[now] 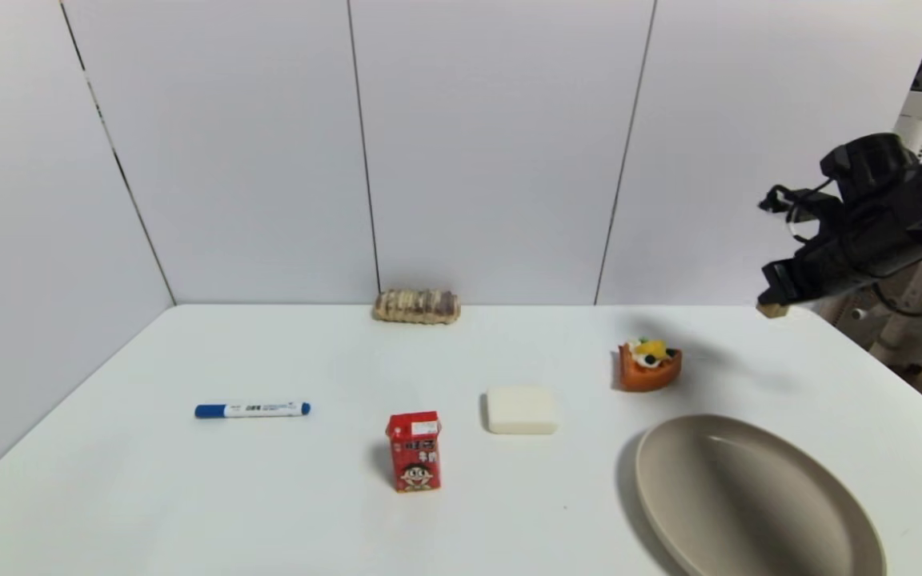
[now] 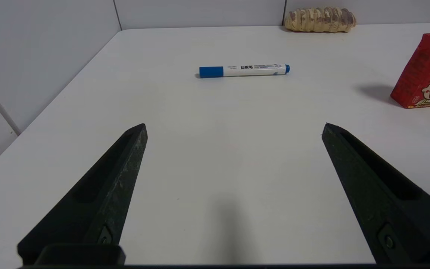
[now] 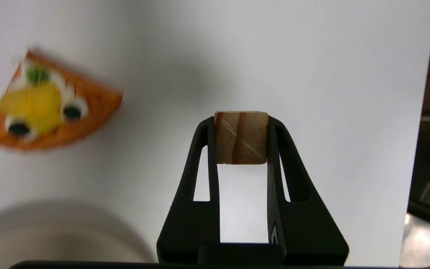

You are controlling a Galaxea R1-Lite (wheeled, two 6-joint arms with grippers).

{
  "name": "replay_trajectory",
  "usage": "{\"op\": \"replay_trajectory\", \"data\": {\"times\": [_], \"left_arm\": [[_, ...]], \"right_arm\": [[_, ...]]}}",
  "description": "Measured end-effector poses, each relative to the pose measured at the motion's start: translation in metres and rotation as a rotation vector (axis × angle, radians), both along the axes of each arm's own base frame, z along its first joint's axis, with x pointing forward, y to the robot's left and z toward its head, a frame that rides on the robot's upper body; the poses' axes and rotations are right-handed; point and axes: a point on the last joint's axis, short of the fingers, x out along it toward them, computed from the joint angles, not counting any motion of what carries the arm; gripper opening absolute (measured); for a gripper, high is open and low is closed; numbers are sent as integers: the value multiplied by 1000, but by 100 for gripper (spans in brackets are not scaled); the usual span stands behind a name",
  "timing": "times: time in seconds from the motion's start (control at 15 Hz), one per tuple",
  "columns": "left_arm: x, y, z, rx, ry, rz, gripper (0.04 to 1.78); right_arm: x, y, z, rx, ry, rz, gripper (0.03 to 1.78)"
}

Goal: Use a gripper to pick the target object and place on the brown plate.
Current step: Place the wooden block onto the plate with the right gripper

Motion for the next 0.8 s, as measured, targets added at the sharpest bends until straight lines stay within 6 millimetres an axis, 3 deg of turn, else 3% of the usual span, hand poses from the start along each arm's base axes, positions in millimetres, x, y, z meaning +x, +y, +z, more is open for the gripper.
{"op": "replay_trajectory", "data": {"times": [0.2,0.4,0.67,0.8], "left_arm": [[0,0,0,0,0,0,169],[0,0,0,0,0,0,169],[0,0,0,0,0,0,169],[0,0,0,0,0,0,169]], "right_arm": [[-67,14,0,56,82,35,35],[-121,37,-5,138,127,130,35],[-166,65,-14,173,149,246,36],[-177,69,-17,170,136,270,67]]}}
